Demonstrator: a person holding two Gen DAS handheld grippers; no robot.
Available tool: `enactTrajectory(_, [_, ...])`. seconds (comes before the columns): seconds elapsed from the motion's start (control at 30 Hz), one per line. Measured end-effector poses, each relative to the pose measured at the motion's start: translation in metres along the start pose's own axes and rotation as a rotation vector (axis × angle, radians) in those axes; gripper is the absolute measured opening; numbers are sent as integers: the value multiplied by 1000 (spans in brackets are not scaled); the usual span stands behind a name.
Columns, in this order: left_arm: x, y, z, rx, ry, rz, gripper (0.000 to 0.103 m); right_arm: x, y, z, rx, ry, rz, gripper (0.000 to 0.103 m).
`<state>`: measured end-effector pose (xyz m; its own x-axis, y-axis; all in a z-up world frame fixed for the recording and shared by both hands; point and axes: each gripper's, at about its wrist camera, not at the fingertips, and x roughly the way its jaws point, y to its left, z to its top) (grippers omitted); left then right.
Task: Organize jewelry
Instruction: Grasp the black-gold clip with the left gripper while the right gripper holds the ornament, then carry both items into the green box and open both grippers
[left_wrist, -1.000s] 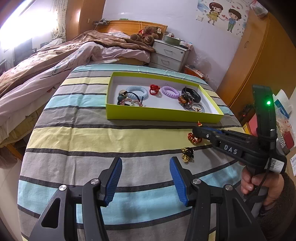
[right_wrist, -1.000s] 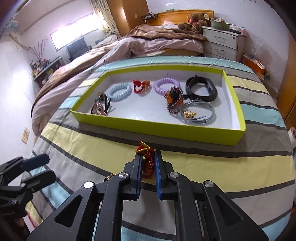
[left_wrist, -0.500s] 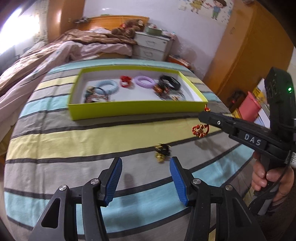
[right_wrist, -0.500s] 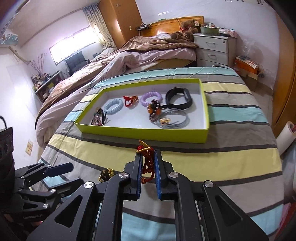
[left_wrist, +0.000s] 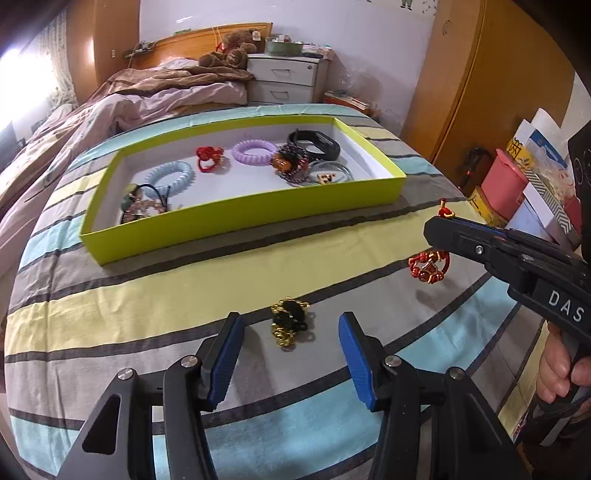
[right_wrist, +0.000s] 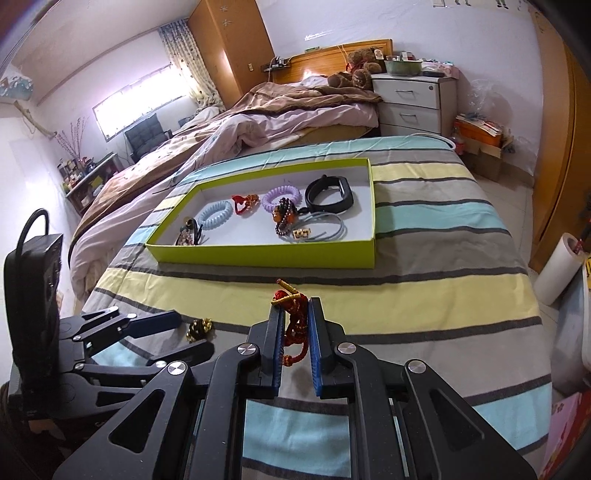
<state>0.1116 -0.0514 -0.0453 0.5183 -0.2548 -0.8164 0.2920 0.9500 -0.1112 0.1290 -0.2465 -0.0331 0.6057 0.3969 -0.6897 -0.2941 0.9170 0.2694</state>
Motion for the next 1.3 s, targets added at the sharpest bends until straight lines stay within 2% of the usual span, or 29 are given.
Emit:
enactTrajectory(0.17, [3, -5, 1, 26, -4, 29, 52, -1, -3, -2, 2, -6, 4, 12])
enactTrajectory(0.23, [4, -6, 1, 28, -5, 37, 48, -1, -2, -3, -4, -8, 4, 12])
enactTrajectory(0.43, [4, -5, 2, 29, -8, 50, 33, -2, -1, -4, -8, -10, 6, 12])
enactTrajectory(0.5, [3, -5, 2, 28, -9, 53, 23, -2, -1, -4, -8, -8, 6, 12])
enactTrajectory(0.57, [3, -3, 3, 23, -9, 48, 20, -2, -1, -4, -8, -10, 8, 12])
enactTrajectory(1.3, [-17, 10, 4, -18, -59, 30, 19, -4, 7, 0, -22, -12, 1, 12])
